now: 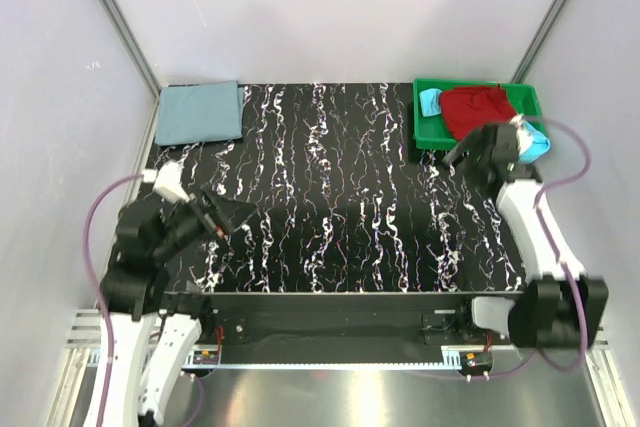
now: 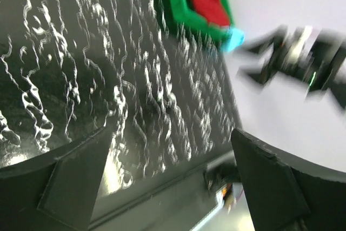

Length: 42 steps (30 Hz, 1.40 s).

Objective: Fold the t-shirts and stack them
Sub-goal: Grab the tshirt from the pile

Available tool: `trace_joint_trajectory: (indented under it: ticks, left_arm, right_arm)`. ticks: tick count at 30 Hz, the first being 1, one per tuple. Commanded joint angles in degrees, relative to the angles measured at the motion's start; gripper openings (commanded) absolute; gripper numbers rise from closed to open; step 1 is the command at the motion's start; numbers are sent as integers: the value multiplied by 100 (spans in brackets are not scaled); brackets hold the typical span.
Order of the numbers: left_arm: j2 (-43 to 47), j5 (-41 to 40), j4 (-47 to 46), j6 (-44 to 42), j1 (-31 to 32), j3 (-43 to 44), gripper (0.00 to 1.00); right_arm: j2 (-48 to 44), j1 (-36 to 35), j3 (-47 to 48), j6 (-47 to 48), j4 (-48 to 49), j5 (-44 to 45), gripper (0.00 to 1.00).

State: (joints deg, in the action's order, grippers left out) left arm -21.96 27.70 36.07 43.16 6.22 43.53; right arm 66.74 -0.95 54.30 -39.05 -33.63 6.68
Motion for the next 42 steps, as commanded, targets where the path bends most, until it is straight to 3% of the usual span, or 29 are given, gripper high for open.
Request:
trace_joint_trajectory:
  ticks: [1, 5, 16, 23, 26, 29, 38, 42]
  left_arm:
    - [-922, 885, 400, -1072, 2, 663, 99]
    - [-1100, 869, 189, -1248, 64, 903, 99]
    - [-1513, 912, 154, -2267, 230, 1166, 99]
    - [-1724, 517, 584, -2812, 380, 1448, 94]
    - [-1821, 438, 629, -2909, 441, 1457, 93]
    - [-1874, 350, 664, -2962, 486, 1422, 93]
    - [-2041, 271, 725, -2945, 512, 1448, 93]
    - [-2093, 262, 769, -2918, 512, 1518, 93]
  right_arm:
    - [1038, 559, 1010, 442, 286, 801, 93]
    - [2306, 1236, 2108, 336, 558, 405, 90]
    - [5644, 1334, 5677, 1293, 1077, 431, 76]
    - [7027, 1343, 7469, 1523, 1095, 738, 72]
    - [7616, 1343, 8163, 1514, 1095, 721, 65]
    - [8117, 1343, 8744, 1532, 1078, 791, 60]
    - [8979, 1343, 9588, 1601, 1034, 1161, 59]
    - [9313, 1343, 9915, 1813, 1025, 1204, 52]
